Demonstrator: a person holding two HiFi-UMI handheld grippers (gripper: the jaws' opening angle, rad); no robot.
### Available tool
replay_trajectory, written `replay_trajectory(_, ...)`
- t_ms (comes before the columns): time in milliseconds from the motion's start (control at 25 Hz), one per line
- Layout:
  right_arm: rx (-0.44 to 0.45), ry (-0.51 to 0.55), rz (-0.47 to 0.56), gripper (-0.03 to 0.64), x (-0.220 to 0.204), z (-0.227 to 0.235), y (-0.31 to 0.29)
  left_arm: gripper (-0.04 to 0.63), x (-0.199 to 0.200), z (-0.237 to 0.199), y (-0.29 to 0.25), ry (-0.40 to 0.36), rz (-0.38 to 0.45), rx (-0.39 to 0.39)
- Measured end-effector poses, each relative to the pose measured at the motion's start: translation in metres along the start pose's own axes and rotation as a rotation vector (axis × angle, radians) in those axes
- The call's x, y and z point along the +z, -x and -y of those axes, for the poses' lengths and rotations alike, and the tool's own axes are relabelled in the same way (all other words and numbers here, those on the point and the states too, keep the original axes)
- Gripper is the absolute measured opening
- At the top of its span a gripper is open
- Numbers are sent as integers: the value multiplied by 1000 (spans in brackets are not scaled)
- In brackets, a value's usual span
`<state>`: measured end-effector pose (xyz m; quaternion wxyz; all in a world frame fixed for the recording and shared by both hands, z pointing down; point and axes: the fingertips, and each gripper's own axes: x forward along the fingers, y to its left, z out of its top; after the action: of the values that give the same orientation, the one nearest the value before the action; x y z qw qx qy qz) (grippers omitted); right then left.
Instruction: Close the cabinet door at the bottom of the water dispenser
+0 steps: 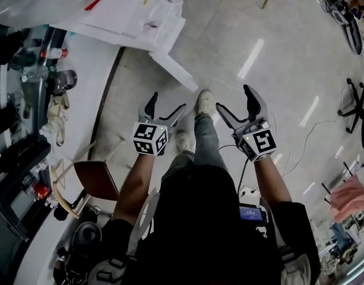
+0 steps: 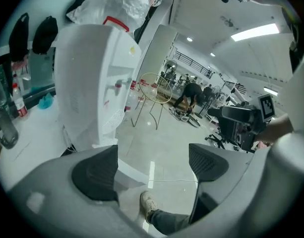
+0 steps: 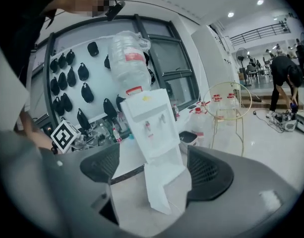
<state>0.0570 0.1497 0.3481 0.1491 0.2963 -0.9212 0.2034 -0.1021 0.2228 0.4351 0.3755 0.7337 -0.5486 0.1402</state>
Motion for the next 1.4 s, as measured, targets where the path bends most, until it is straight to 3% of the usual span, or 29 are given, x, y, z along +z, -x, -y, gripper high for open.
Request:
replay_trajectory(400,-12,-77,-85,408,-97,19,-56,453,-92,-34,-75,55,-109,-13)
replay_trajectory(560,-30,-117,-80,346,-123,35,-63,449,-118,-40,-104,73,-129,-19)
replay_trajectory(800,-17,-109,-134,328,-164,46,-58,448,-161,-54,-134,80,-193,-8)
replay_trajectory(1280,-46,-110,-189,311,-192,91,-47,443,-204,-63,-177,105,-277,13)
replay_trajectory(1400,-54,-143,-178,301,-190,95,-48,443,-205,-65,-187,171,-287,19)
